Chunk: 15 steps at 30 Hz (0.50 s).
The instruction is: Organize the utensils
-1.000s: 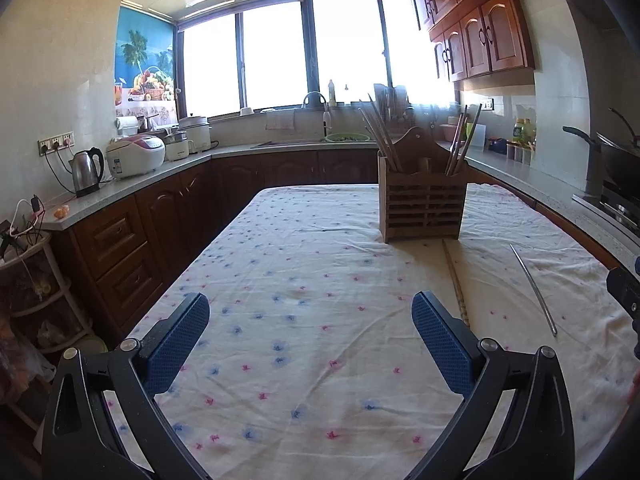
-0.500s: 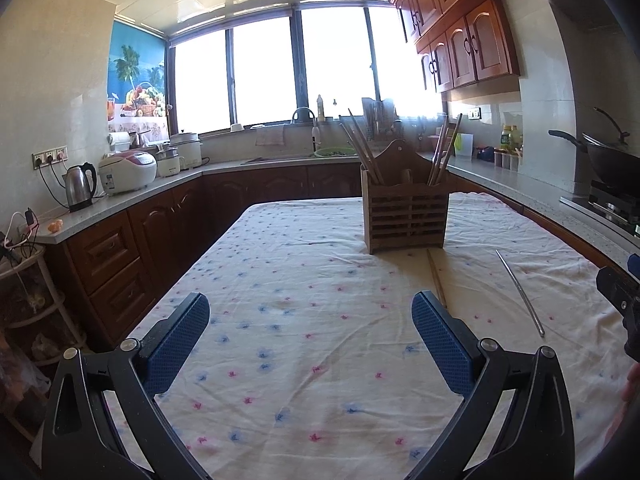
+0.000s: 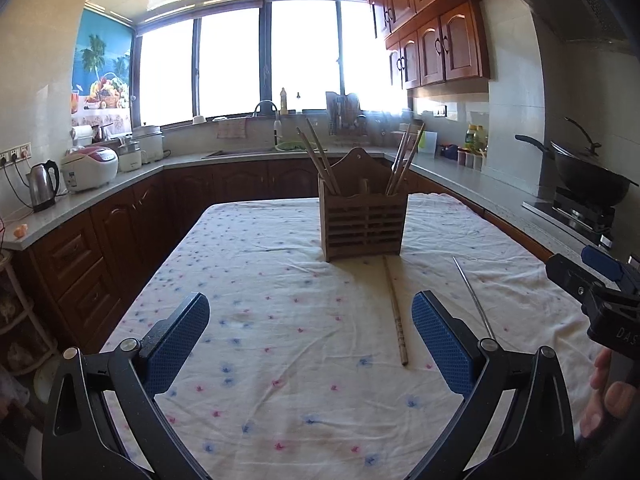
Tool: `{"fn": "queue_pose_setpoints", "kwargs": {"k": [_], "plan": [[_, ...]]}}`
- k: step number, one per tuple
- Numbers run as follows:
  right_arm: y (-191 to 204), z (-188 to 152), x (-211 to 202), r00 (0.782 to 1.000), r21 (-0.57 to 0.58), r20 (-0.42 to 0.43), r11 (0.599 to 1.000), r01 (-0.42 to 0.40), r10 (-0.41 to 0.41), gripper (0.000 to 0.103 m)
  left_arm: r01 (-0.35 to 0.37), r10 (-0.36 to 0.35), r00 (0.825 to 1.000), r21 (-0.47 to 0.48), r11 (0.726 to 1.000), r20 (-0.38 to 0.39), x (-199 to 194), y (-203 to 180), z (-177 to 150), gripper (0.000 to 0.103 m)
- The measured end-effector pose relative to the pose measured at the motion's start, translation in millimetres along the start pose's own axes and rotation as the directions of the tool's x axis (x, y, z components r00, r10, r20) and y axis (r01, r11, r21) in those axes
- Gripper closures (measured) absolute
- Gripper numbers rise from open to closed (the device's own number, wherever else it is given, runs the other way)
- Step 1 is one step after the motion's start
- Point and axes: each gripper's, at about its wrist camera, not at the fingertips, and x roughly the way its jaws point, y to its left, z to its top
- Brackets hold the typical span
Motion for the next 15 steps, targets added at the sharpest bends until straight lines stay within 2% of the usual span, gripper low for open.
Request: {"fn": "queue_pose_setpoints", "kwargs": {"k": [2, 6, 15], "plan": [[0.9, 2.6, 5.9, 1.000, 0.002, -0.027, 1.000, 0.011, -0.011, 0.000, 0.005, -0.005, 1.000, -0.020, 1.000, 0.007, -0.4, 2.1, 1.4, 0.000], [0.8, -6.6, 7.4, 0.999, 0.008, -0.017, 1.000, 0.027, -0.027, 0.000, -0.040, 0.040, 0.999, -0.002, 0.999, 0.000, 4.9, -0.3, -7.8, 0.000], [5.0, -29.6, 6.2, 0.999, -0.016, -0.005, 0.999, 0.040, -0.040, 0.000, -0.042, 0.041, 0.998, -0.017, 0.999, -0.050, 24.1, 1.0, -36.0, 0.000]]}}
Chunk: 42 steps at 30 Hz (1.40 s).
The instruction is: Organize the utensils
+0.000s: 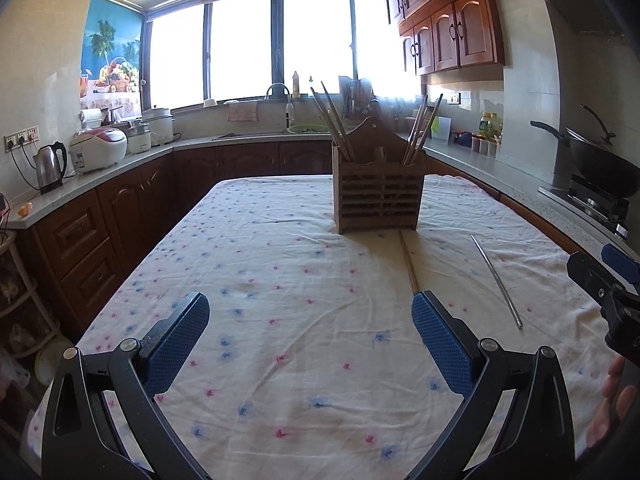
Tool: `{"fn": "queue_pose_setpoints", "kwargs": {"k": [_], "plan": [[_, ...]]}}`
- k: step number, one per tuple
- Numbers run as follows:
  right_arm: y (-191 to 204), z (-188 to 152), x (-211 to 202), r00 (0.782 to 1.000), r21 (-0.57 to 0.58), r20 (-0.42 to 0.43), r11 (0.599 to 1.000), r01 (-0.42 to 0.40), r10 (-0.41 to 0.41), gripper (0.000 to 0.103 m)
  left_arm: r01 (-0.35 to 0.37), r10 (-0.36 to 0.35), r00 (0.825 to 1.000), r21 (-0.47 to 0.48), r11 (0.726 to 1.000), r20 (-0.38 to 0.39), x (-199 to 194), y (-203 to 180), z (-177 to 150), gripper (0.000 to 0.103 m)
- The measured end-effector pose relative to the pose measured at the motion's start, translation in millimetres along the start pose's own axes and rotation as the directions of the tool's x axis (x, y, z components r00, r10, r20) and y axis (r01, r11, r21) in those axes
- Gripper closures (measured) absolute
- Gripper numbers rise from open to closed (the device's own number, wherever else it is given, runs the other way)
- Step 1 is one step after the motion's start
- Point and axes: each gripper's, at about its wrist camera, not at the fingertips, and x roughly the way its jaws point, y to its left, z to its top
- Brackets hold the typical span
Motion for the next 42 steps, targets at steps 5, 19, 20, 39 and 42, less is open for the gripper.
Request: {"fn": "queue_pose_setpoints", "kwargs": {"k": [5, 19, 20, 39, 42], "plan": [[-0.7, -5.5, 1.9, 1.000, -0.005, -0.002, 1.000, 0.008, -0.009, 0.000, -0.004, 0.004, 1.000, -0.008, 1.000, 0.010, -0.2, 2.8, -3.6, 0.000], [0.7, -9.9, 0.5, 1.000, -0.010, 0.010, 1.000, 0.011, -0.011, 0.000, -0.033, 0.033, 0.999, -0.004, 0.999, 0.031, -4.8, 5.6, -6.0, 0.000], [0.5, -9.8, 0.6, 1.000, -0.010, 0.010, 1.000, 0.009, -0.009, 0.000, -0.034, 0.034, 0.999, -0.001, 0.999, 0.033, -5.3, 5.1, -6.2, 0.000], [0.7, -9.8, -5.5, 0.999, -0.013, 0.042, 1.000, -0.001, 0.002, 0.000, -0.022, 0.020, 0.998, 0.025, 0.999, 0.066, -14.8, -0.7, -7.5, 0.000], [0.5, -9.6, -5.5, 0.999, -0.013, 0.044, 1.000, -0.002, 0.002, 0.000, -0.020, 0.019, 0.998, 0.024, 1.000, 0.064, -15.3, -0.7, -6.4, 0.000]]}}
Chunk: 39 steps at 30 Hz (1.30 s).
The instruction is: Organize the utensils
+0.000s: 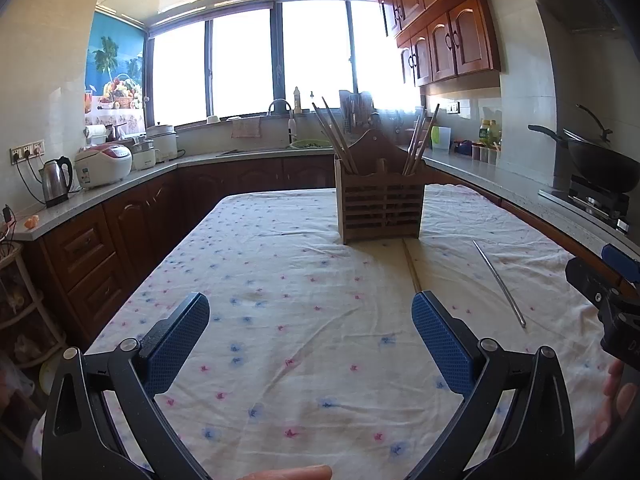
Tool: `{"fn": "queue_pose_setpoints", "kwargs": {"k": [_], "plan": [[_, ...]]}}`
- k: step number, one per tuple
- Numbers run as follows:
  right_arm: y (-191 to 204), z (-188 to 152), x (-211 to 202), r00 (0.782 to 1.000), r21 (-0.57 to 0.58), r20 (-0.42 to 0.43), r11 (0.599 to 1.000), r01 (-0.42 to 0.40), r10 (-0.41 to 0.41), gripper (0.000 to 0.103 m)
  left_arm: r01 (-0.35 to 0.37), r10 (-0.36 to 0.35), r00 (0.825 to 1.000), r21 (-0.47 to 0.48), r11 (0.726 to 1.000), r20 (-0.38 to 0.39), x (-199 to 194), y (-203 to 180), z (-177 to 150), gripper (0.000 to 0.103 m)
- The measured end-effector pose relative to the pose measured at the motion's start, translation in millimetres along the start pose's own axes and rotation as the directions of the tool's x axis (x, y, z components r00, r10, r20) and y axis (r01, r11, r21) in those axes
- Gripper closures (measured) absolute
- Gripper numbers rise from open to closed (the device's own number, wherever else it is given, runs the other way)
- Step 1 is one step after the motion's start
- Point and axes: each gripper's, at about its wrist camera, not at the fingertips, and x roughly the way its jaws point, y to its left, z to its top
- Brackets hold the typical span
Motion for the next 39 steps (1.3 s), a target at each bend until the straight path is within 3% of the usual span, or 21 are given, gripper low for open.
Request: {"fn": "queue_pose_setpoints", "kwargs": {"k": [39], "plan": [[-0.6, 6.1, -2.0, 1.000, -0.003, 0.017, 1.000, -0.008, 0.008, 0.000, 0.015, -0.015, 1.000, -0.004, 1.000, -0.015, 4.1, -3.1, 7.0, 0.000]]}}
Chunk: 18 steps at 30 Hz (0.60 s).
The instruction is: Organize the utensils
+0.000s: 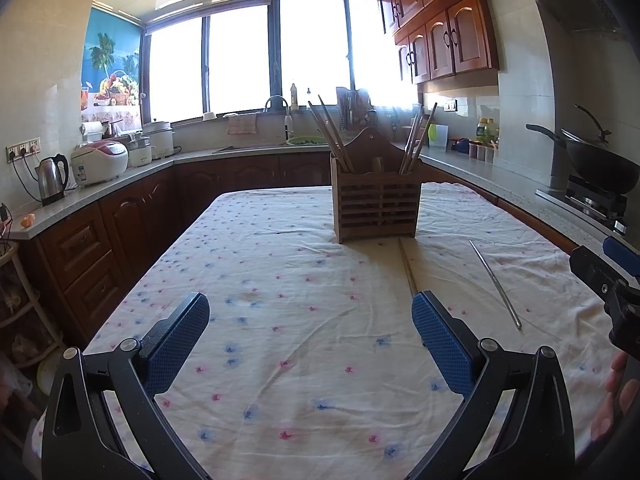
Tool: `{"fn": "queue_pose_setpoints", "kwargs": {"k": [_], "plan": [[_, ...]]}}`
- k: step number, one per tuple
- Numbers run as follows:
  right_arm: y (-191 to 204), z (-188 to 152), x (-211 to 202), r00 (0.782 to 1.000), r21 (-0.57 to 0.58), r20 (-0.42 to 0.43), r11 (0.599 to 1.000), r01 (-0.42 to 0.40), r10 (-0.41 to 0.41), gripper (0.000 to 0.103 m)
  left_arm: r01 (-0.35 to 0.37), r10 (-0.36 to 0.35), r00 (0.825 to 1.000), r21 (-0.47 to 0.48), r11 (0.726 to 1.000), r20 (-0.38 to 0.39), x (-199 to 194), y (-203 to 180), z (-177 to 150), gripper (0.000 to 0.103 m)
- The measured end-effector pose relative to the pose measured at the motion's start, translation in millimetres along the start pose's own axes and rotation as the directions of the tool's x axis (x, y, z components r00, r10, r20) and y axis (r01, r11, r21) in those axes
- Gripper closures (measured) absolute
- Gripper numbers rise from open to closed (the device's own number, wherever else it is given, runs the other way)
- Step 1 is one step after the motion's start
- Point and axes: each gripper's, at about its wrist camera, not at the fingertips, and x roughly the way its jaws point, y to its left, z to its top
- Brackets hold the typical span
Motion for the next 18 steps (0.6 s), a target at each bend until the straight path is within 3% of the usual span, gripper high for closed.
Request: {"fn": "queue_pose_setpoints", "kwargs": {"k": [18], "plan": [[2.1, 4.7, -2.8, 1.000, -0.006, 0.009, 1.000, -0.002, 0.002, 0.000, 0.004, -0.004, 1.000, 0.002, 1.000, -0.013, 4.7, -0.7, -0.4, 0.000]]}}
